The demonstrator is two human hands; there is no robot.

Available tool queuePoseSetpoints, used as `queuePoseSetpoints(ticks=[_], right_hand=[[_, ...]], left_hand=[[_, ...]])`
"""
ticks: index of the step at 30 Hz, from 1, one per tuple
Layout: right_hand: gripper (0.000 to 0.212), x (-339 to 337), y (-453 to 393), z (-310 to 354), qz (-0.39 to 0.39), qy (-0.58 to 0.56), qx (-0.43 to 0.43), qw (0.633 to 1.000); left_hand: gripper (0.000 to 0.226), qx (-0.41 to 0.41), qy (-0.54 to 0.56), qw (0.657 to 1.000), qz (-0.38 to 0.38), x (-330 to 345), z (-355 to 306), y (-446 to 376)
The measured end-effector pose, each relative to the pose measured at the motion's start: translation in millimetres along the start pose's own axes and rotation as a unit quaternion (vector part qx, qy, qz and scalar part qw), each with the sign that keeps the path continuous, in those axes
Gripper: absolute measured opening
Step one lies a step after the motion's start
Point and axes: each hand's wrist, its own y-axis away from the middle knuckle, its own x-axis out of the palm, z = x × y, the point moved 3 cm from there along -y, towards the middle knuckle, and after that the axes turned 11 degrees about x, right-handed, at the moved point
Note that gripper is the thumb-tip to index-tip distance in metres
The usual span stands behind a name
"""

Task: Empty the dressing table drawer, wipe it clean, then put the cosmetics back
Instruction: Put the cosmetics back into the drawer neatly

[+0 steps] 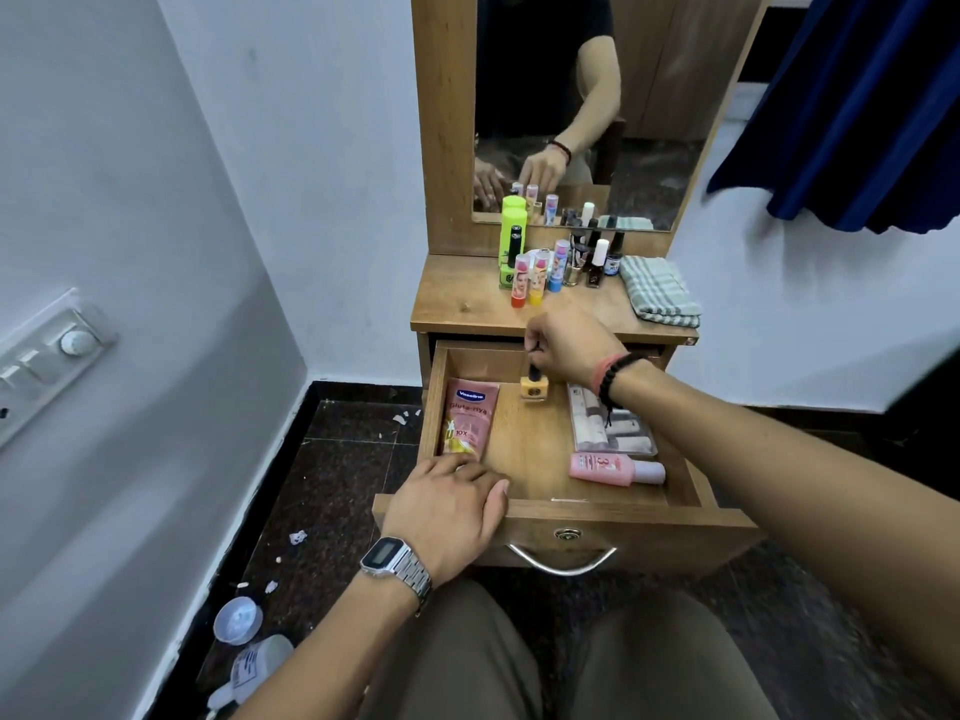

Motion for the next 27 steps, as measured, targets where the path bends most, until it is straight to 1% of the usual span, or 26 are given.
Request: queuePoseSetpoints(ticks=[3, 9, 13, 21, 27], right_hand=[[0.006, 19, -3, -14, 0.014, -0.004, 0.032, 0.999], [0.009, 42, -8, -11, -0.002, -0.001, 0.058, 0.998], [0.010, 49, -12, -5, -0.017, -0.009, 0.065, 0.998], [0.013, 51, -16, 0, -0.027, 0.020, 0.060, 0.998], [0.020, 48, -10, -3, -0.039, 0.056, 0.037, 0.997]], left_hand=[[0.059, 0.006, 0.002, 1.000, 0.003, 1, 0, 0], [0.052, 0.004, -0.014, 1.000, -0.011, 1, 1, -1], [0.052, 0.007, -0.012, 1.000, -0.016, 1, 0, -1], [0.054, 0.009, -0.009, 1.000, -0.010, 2, 1, -1], [0.052, 0.006, -0.011, 1.000, -0.008, 2, 1, -1]])
